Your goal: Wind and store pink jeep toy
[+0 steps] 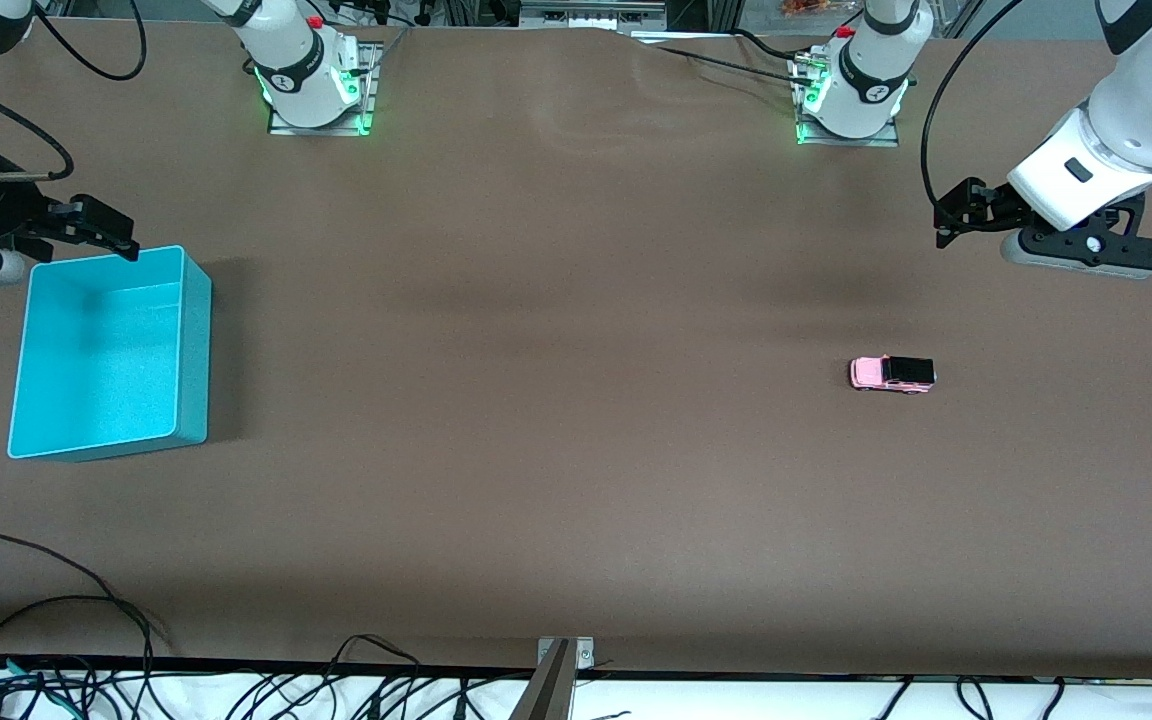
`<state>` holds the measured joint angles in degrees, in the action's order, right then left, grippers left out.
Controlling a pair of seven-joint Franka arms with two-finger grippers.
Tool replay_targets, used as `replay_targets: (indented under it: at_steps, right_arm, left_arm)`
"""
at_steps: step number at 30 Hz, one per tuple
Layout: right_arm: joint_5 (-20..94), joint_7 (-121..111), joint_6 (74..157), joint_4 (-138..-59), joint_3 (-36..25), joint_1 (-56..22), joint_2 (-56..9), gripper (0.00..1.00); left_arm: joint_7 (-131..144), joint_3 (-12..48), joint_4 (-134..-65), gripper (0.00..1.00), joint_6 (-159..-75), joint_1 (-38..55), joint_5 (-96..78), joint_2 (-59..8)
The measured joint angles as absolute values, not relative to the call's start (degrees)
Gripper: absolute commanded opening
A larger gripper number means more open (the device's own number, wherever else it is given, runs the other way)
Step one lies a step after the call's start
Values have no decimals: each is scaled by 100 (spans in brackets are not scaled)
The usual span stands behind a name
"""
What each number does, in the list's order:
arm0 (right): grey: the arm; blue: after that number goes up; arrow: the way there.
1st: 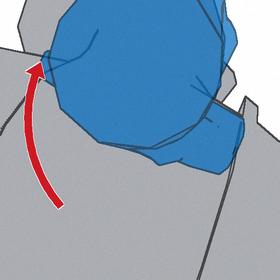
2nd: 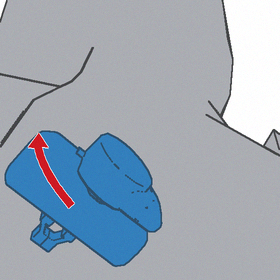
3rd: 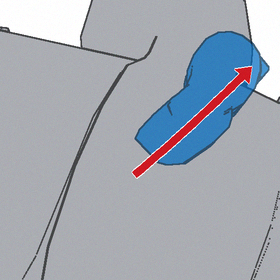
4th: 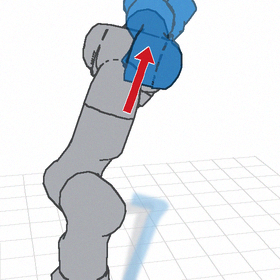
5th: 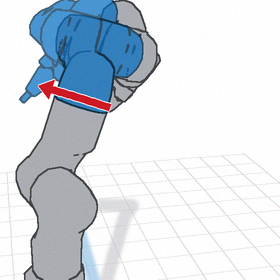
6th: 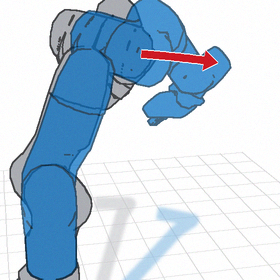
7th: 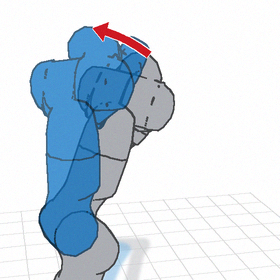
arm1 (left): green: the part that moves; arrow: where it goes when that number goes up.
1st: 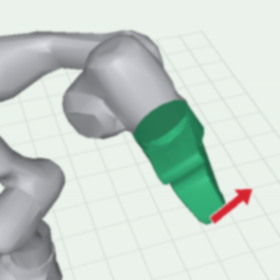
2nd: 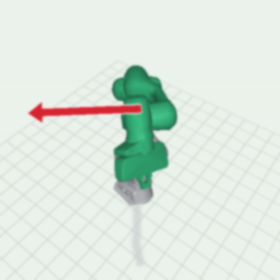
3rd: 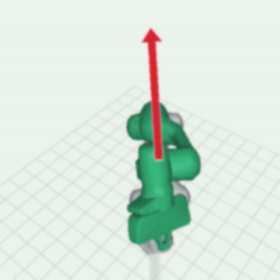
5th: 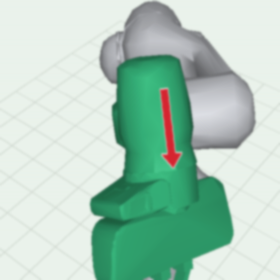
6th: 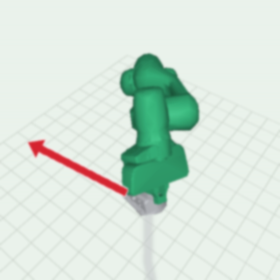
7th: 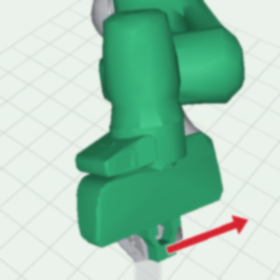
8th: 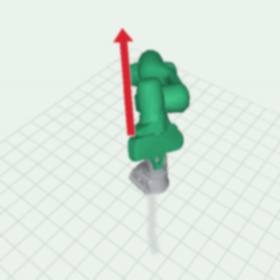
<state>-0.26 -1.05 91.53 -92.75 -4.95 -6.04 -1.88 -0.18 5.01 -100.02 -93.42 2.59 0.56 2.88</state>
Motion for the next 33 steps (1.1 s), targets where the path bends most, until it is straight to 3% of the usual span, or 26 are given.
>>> replay_targets:
  at_steps: [33]
  right_arm:
    - [-26,-78,9220,-9252,-495,-604,-188,100]
  left_arm:
    - [-5,462,-9892,100,-9245,106,-85,166]
